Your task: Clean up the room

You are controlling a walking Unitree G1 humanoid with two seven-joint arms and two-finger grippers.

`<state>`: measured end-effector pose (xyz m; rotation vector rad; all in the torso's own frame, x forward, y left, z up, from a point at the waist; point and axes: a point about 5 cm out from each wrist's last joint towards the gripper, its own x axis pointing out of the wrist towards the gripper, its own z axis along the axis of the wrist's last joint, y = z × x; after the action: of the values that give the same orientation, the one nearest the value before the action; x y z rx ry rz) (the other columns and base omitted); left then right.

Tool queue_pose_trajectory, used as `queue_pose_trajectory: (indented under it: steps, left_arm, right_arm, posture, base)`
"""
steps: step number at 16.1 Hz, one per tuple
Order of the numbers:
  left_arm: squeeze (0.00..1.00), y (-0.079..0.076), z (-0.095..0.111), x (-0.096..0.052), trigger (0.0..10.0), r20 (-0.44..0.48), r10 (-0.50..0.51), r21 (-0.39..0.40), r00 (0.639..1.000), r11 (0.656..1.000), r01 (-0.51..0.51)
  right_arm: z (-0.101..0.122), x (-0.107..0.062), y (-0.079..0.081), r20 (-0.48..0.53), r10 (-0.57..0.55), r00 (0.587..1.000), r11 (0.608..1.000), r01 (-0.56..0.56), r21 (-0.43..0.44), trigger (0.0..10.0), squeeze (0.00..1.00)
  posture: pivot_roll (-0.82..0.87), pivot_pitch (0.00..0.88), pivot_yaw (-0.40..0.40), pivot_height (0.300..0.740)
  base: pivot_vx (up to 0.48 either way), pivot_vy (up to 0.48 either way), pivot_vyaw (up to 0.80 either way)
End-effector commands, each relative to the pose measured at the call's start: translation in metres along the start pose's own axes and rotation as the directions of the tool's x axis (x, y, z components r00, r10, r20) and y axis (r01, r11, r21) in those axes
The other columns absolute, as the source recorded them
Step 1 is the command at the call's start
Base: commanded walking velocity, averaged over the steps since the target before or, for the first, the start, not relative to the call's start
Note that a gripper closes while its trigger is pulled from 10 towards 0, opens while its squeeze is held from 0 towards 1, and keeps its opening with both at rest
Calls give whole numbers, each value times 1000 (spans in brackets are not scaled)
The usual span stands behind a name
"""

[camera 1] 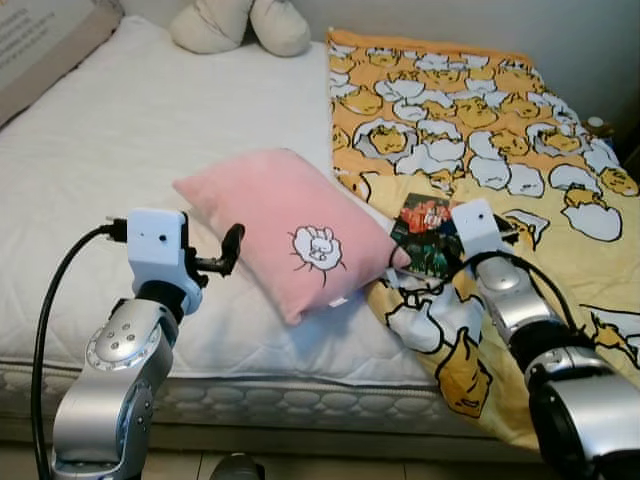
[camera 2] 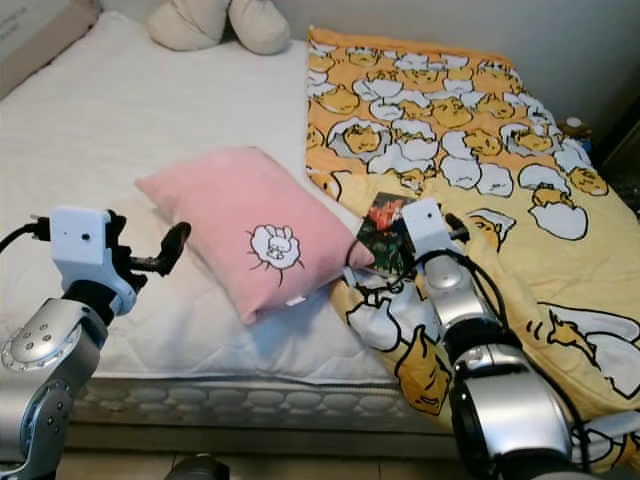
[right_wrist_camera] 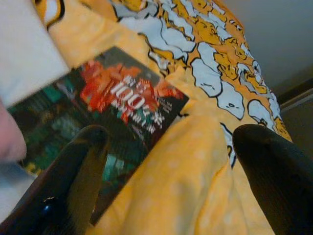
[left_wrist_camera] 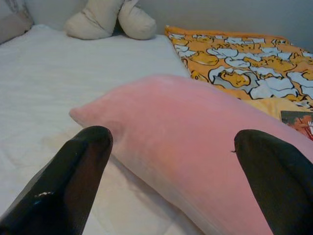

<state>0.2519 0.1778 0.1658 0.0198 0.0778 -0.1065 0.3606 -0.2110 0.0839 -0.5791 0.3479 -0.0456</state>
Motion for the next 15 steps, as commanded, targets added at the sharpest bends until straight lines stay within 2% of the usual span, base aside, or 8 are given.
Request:
queue_pose_trajectory:
  steps: [1, 4, 6, 8, 10, 11, 14, 15]
  left_arm:
    - [0, -4, 2, -3, 10000, -3, -18, -7, 1000, 1000, 18]
    - [0, 11, -11, -16, 10000, -69, 23, -95, 997, 995, -30]
    - [0, 12, -21, -26, 10000, -112, -11, -55, 994, 998, 5]
    - [0, 9, -24, -27, 10000, -127, -34, -45, 991, 999, 28]
    - [0, 3, -24, -26, 10000, -133, -90, -45, 987, 995, 85]
    - [0, 1, -26, -26, 10000, -136, -113, -45, 984, 993, 107]
    - [0, -8, -30, -29, 10000, -134, -218, 47, 967, 973, 226]
    - [0, -10, -30, -28, 10000, -134, -229, 41, 964, 971, 236]
  right_arm:
    - [-7, 0, -6, -28, -11, 1000, 996, 9, -93, 10000, 0]
    - [-20, -3, 2, -75, 33, 997, 977, -48, -210, 10000, 0]
    - [-26, -5, 11, -104, 81, 991, 969, -103, -225, 10000, 0]
    - [-28, -7, 22, -111, 149, 983, 971, -167, -171, 10000, 0]
    - [-14, -7, 42, -49, 256, 966, 966, -257, -31, 10000, 0]
    - [-7, -7, 50, -18, 291, 956, 957, -291, -10, 10000, 0]
    - [16, -13, 81, 91, 436, 896, 888, -444, 122, 10000, 0]
    - [20, -16, 91, 114, 479, 870, 855, -492, 163, 10000, 0]
  posture:
    - [269, 18, -68, 740]
    - [276, 29, -64, 740]
    - [282, 32, -69, 740]
    - [285, 31, -72, 740]
    - [281, 29, -72, 740]
    - [274, 27, -69, 740]
    - [259, 24, -67, 740]
    - [251, 23, -65, 740]
  base:
    - [0, 0, 0]
    - [0, 0, 0]
    - [0, 0, 0]
    - [0, 0, 0]
    - [0, 0, 0]
    - [0, 0, 0]
    - [0, 0, 0]
    - [0, 0, 0]
